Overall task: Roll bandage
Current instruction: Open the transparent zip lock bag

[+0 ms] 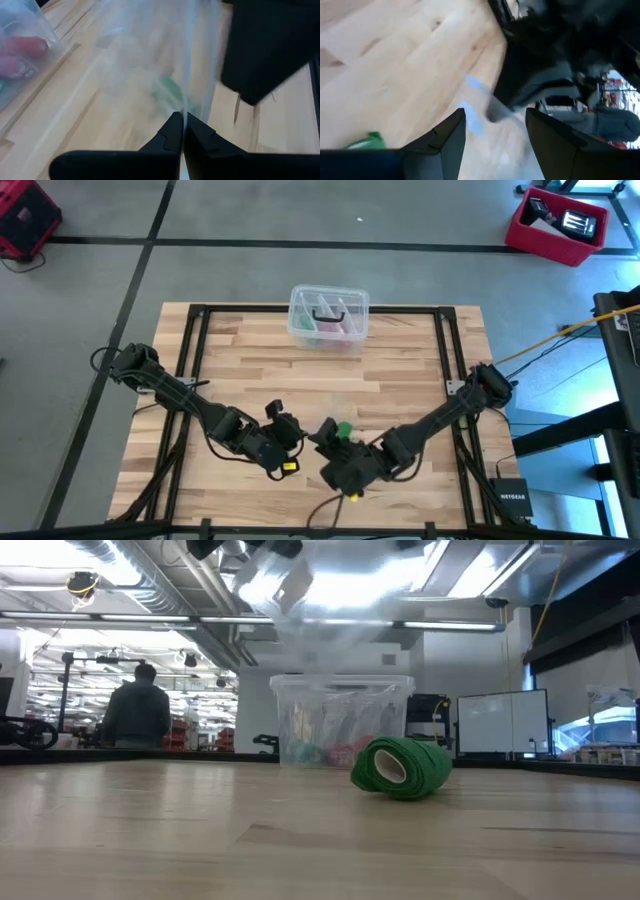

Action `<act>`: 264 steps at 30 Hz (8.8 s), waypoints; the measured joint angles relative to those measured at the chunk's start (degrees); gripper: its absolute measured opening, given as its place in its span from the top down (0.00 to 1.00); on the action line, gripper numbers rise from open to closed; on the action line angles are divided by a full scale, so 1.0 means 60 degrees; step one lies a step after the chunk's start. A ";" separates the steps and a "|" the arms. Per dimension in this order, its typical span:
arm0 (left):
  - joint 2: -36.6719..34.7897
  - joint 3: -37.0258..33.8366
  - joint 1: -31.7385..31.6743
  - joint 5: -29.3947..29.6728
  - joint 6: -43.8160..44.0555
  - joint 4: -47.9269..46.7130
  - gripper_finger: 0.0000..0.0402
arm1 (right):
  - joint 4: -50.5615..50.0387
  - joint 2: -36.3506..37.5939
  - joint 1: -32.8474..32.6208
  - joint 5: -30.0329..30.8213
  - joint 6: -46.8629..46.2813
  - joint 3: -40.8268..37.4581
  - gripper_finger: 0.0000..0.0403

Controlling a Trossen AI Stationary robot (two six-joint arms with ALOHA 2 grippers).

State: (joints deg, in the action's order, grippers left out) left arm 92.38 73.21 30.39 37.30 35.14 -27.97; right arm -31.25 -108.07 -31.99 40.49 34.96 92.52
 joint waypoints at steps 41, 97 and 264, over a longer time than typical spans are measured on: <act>0.0007 0.0003 0.0131 -0.0032 -0.0138 0.0285 1.00 | -0.0231 -0.0146 0.0421 0.0391 0.0555 -0.0381 0.48; 0.2215 -0.0525 0.1162 0.2424 0.5037 -0.1613 1.00 | 0.1733 -0.3087 0.0896 -0.1641 -0.5591 -0.0695 0.70; 0.1727 -0.0580 0.2608 0.4127 0.0577 0.1260 1.00 | 0.3151 0.1432 0.0719 -0.1794 -0.7329 -0.2251 0.51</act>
State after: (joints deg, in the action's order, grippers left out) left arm 102.74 69.73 46.04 62.06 38.60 -20.42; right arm -12.34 -99.48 -27.68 29.73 -9.01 79.02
